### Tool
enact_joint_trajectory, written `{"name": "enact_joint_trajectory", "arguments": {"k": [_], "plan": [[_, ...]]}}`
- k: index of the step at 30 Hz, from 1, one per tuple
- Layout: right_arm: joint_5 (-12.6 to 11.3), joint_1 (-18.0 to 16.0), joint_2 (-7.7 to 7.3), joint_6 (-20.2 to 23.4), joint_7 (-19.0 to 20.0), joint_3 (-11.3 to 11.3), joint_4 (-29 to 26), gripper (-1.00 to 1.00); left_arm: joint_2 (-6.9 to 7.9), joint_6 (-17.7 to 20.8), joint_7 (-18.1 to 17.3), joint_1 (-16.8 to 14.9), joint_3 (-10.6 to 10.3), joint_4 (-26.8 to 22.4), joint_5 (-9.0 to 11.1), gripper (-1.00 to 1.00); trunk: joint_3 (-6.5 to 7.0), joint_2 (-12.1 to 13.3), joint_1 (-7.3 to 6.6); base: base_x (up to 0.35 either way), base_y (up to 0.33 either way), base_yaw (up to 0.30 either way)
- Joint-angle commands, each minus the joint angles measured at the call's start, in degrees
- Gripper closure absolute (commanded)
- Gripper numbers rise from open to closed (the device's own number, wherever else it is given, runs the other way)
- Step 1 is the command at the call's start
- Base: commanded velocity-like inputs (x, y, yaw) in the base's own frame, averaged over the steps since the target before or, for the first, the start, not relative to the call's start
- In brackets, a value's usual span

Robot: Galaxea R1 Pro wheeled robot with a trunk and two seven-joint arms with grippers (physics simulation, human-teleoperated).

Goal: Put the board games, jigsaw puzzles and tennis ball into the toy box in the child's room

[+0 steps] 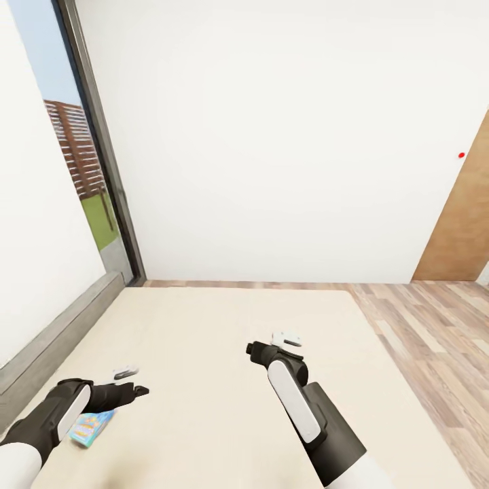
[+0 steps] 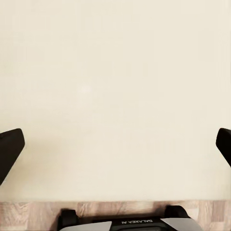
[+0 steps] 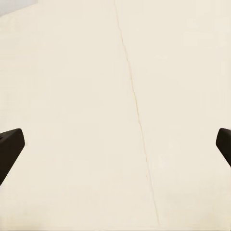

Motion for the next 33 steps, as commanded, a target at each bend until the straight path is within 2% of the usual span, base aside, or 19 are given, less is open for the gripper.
{"name": "enact_joint_trajectory", "arguments": {"k": [1,27,33], "plan": [[-0.42,-0.08,0.01,0.15,-0.52,0.06,-0.07,-1.0,0.06,0.23,-0.03,-0.03,-0.16,-0.03,0.22,-1.0,-0.14,-0.14,0.04,0.0,0.284,-0.008],[-0.41,-0.08,0.01,0.07,-0.52,0.06,-0.08,-1.0,-0.01,0.21,0.01,-0.04,-0.16,-0.03,0.22,-1.0,-0.14,-0.14,0.04,0.005,0.283,-0.001],[-0.4,-0.08,0.01,0.07,-0.52,0.06,-0.1,-1.0,-0.01,0.2,-0.01,-0.04,-0.16,-0.03,0.22,-1.0,-0.14,-0.14,0.04,0.032,0.128,0.0]]}}
